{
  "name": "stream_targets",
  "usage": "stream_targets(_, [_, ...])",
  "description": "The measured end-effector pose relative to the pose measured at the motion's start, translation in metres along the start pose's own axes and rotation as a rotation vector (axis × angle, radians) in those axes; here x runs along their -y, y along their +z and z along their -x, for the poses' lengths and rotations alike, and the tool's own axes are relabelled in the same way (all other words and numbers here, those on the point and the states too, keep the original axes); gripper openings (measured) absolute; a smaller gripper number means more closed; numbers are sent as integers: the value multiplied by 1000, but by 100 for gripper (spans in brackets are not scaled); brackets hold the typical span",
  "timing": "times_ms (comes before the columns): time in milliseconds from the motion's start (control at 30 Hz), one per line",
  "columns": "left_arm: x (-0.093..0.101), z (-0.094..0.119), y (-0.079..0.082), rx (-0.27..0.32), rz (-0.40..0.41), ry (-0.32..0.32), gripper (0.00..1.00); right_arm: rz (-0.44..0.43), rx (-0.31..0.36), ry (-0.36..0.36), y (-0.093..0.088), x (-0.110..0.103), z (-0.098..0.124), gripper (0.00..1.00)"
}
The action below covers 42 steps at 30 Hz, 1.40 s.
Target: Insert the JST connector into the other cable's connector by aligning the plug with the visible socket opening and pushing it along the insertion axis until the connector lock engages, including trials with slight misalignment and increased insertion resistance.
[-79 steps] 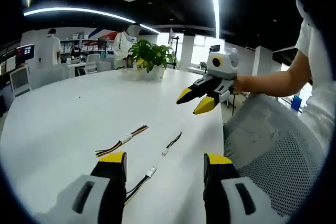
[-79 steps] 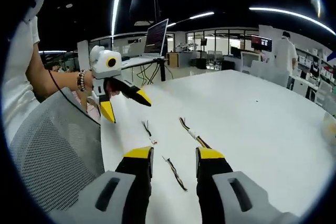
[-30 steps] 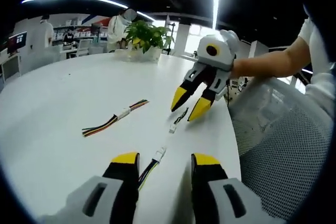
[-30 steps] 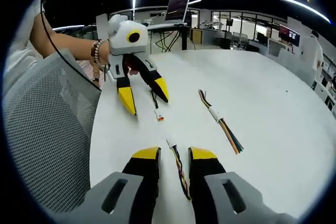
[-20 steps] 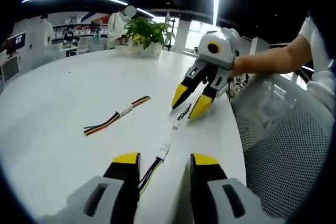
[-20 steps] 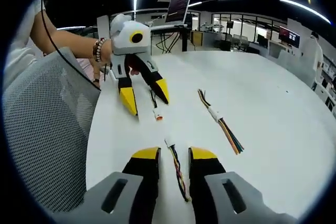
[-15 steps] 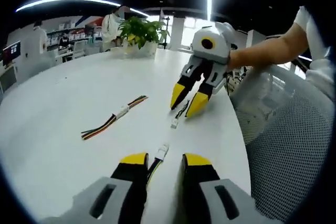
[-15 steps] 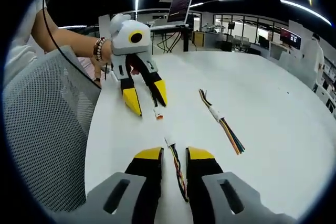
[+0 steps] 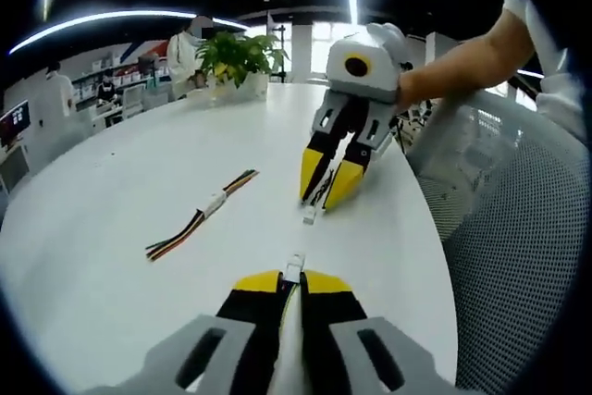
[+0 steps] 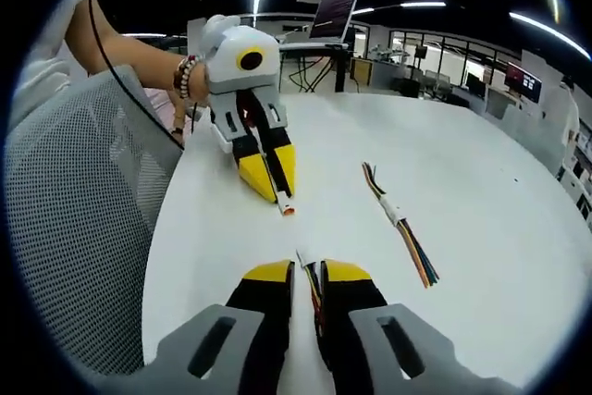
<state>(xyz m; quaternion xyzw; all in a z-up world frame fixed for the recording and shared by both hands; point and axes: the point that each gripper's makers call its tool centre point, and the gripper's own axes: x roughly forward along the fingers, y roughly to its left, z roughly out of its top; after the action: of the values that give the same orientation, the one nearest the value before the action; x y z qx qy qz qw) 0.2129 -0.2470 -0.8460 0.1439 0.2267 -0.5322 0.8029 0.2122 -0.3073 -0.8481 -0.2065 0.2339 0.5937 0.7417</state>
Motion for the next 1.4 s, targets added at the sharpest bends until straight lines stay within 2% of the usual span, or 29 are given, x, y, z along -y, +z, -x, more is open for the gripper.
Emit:
stream_targets(333, [3, -2, 1, 4, -28, -31, 1, 50, -12, 15, 0, -3, -4, 5])
stream_targets(433, [5, -3, 2, -6, -49, -31, 0, 64, -33, 6, -3, -1, -2, 1])
stream_targets(567, [9, -3, 1, -26, -56, -62, 0, 64, -38, 10, -3, -1, -1, 0])
stream_targets(633, [9, -4, 2, -44, -66, -71, 0, 70, -47, 13, -3, -2, -1, 0])
stream_targets(733, [9, -3, 2, -91, -121, -83, 0, 76, -52, 22, 1, -3, 1, 0])
stream_targets(833, [6, -2, 1, -160, -190, -88, 0, 82, -53, 31, 5, -5, 4, 0])
stream_targets(1033, [2, -1, 23, -147, -209, -90, 0, 101, -45, 25, 18, -4, 11, 0])
stream_targets(1200, [-2, -5, 28, -196, -252, -81, 0, 99, -35, 2, 28, -3, 13, 0])
stream_targets(1400, [10, -14, 32, -183, -252, -97, 0, 114, -39, 7, 31, -8, 9, 0])
